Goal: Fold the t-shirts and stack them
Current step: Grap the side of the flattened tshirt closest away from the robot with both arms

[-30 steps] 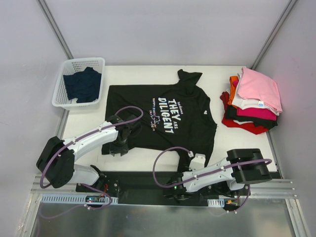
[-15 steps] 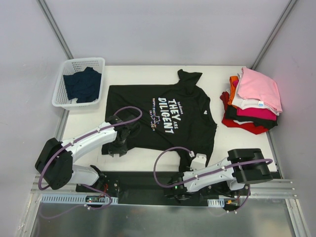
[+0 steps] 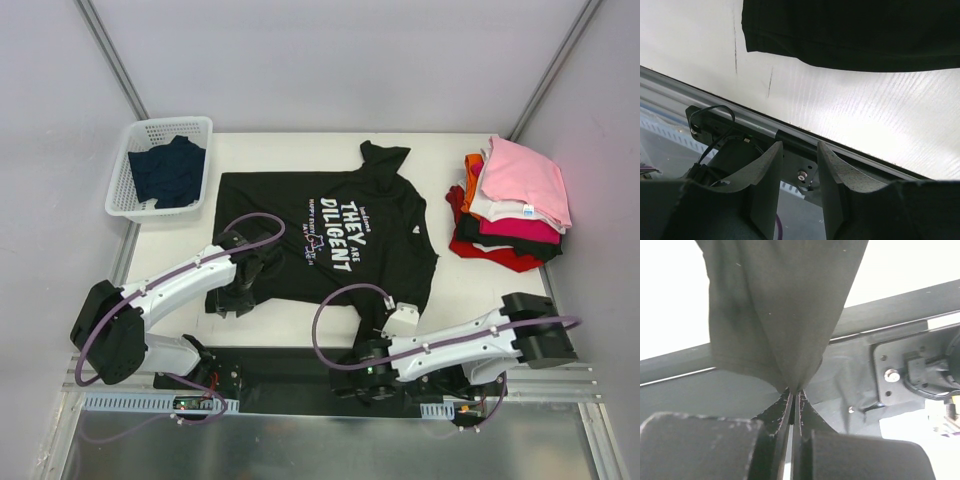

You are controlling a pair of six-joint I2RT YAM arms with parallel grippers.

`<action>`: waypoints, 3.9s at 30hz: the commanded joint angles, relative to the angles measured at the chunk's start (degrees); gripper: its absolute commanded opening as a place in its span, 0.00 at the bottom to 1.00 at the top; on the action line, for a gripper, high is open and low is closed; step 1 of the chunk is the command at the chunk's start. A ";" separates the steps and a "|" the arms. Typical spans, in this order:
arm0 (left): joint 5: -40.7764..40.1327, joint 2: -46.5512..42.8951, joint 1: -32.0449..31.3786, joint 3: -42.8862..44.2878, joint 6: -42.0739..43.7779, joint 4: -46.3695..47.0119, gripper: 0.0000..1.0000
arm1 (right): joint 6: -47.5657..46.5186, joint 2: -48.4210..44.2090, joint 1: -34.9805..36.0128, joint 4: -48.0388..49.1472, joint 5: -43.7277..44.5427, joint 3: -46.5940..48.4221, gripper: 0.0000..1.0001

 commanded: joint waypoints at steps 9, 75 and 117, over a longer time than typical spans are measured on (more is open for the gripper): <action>-7.37 1.44 -0.45 2.98 -11.05 -11.16 0.32 | 11.54 -11.95 -3.83 -21.47 5.32 -0.38 0.01; -1.58 -4.69 28.29 -7.56 3.45 20.73 0.70 | -38.74 -25.31 -35.47 -0.20 10.07 -7.94 0.01; 0.00 -2.15 38.14 -7.57 3.97 21.70 0.02 | -40.41 -26.19 -36.44 -1.87 10.42 -7.59 0.01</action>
